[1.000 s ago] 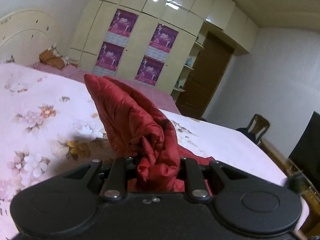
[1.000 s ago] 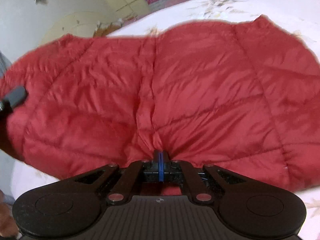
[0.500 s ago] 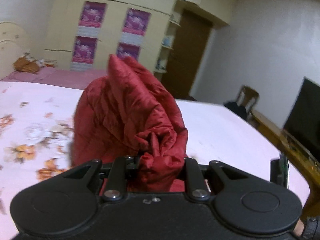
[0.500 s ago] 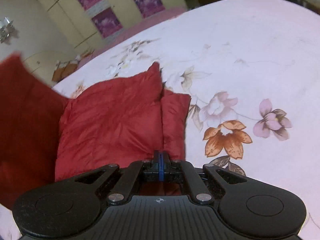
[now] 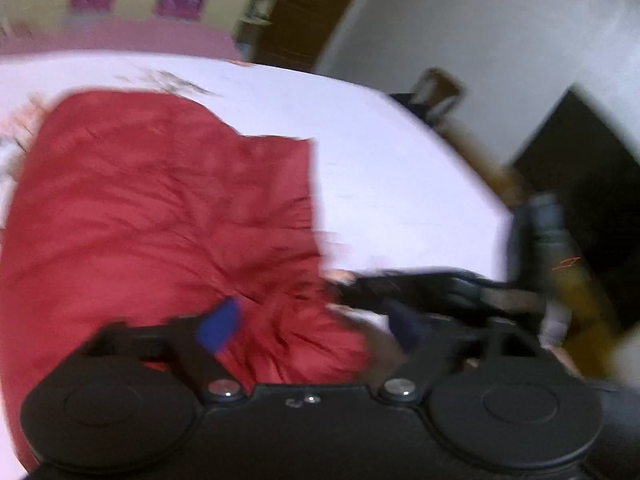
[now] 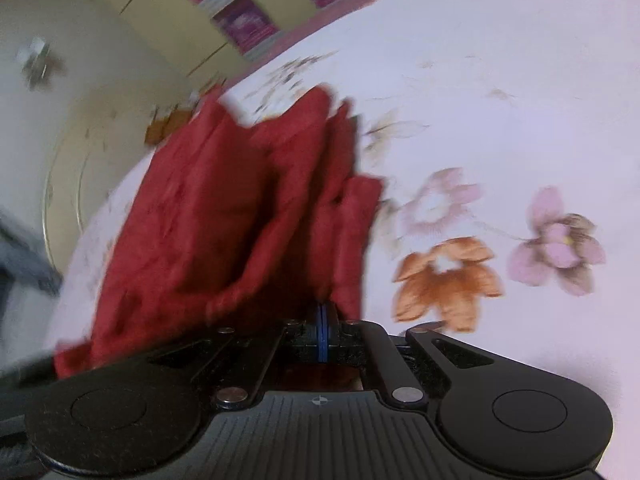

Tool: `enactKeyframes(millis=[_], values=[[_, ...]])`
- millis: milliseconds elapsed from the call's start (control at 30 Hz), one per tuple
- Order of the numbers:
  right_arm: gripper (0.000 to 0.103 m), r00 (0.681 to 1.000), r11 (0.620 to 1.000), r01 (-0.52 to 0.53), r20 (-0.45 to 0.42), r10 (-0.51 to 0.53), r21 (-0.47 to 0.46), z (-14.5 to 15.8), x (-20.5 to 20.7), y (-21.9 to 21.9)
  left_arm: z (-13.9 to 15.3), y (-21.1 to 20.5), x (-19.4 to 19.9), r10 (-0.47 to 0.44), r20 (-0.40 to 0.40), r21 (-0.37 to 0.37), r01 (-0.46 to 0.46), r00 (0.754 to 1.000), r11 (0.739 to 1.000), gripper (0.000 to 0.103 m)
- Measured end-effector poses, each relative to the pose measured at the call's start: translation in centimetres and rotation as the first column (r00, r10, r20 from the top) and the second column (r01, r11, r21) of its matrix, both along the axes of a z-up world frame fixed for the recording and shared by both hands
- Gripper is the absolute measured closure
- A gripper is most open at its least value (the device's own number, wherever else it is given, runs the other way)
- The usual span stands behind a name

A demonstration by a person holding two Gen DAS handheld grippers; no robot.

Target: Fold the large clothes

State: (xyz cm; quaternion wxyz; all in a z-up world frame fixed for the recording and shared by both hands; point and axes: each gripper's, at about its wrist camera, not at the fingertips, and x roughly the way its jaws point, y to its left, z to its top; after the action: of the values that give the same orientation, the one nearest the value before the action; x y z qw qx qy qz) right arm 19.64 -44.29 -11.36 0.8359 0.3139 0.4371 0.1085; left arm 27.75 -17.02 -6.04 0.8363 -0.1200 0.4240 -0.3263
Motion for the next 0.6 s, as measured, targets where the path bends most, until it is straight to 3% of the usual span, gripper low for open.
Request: enactKeyframes(millis=[33,67,100,167,233,300,367,433,500,600], values=[[0.089,0.999,0.999,0.032,0.005,-0.032,-0.004,0.3,-0.2,-0.9,0.6,1.4,-0.6,0.015,-0.004,-0.052,-0.016,1.000,0.999,0.018],[0.035,0.998,0.998,0.062,0.027,-0.062,-0.004,0.8,-0.5,-1.8,1.2,3.0,-1.0,0.037,0.009,-0.093,-0.036,0.999,0.995,0.020],[0.014,0.993,0.996,0.092,0.073,-0.092,0.004,1.5,-0.9,-2.6,1.7,5.1,-1.3,0.090,0.041,-0.119,-0.085,0.995,0.989,0.021],[0.015,0.988,0.996,0.083,0.131,-0.087,0.037,2.9,-1.0,-3.2,1.6,9.0,-1.0,0.226,0.093,-0.130,-0.213,0.970,0.968,0.041],[0.030,0.985,0.996,0.056,0.162,-0.066,0.066,4.1,-0.3,-2.8,0.5,12.3,0.1,0.330,0.107,-0.107,-0.319,0.938,0.942,0.045],[0.033,0.983,0.998,0.016,0.180,-0.026,0.057,5.0,1.1,-1.6,-0.9,14.6,1.6,0.378,0.124,-0.084,-0.369,0.918,0.925,0.050],[0.037,0.981,0.999,-0.022,0.192,0.015,0.031,5.8,2.6,0.1,-2.4,15.4,3.4,0.386,0.102,-0.069,-0.380,0.917,0.922,0.059],[0.050,0.982,0.999,-0.047,0.185,0.047,-0.009,6.2,4.1,1.7,-3.5,15.2,4.6,0.377,0.089,-0.059,-0.373,0.922,0.926,0.062],[0.086,0.984,0.996,-0.074,0.162,0.079,-0.041,5.9,5.2,2.7,-4.3,14.2,5.6,0.346,0.075,-0.056,-0.342,0.935,0.938,0.067],[0.089,0.982,0.994,-0.059,0.172,0.075,-0.097,6.1,4.7,3.0,-4.0,11.2,5.9,0.273,0.110,-0.024,-0.272,0.956,0.962,0.068]])
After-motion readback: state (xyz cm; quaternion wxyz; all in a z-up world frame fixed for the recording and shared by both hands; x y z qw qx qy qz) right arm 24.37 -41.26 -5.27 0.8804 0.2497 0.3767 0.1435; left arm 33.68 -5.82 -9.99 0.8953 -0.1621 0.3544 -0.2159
